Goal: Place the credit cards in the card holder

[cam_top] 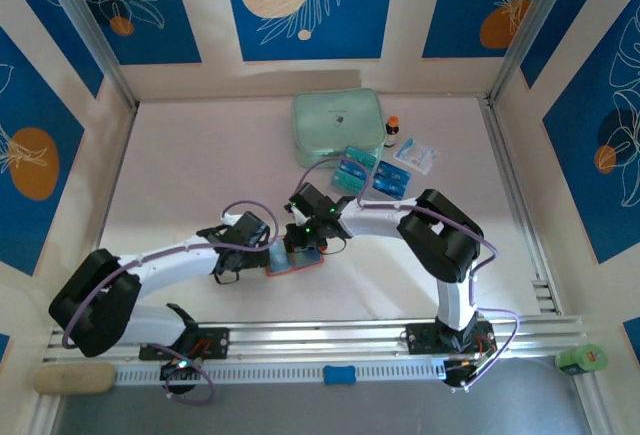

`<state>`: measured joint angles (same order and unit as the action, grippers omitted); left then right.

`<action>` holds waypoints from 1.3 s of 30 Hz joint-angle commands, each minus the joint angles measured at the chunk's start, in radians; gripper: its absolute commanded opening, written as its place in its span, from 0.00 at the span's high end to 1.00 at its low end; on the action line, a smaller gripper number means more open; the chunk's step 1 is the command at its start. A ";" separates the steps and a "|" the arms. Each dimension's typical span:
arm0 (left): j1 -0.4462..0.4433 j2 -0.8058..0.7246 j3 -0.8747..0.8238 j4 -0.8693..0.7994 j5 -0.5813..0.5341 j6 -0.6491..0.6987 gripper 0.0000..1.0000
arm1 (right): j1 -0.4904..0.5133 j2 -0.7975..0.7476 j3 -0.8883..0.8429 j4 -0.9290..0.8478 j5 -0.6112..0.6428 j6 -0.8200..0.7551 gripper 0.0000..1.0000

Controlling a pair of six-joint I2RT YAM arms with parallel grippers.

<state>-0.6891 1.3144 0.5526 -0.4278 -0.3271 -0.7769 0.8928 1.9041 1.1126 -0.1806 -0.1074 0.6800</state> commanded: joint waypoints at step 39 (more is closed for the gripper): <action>0.036 -0.117 0.192 0.029 0.172 0.071 0.00 | -0.186 -0.229 -0.211 -0.050 0.037 -0.021 0.90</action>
<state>-0.6563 1.1843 0.7170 -0.4240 -0.1978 -0.7235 0.7036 1.7187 0.9127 -0.2195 -0.0738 0.6476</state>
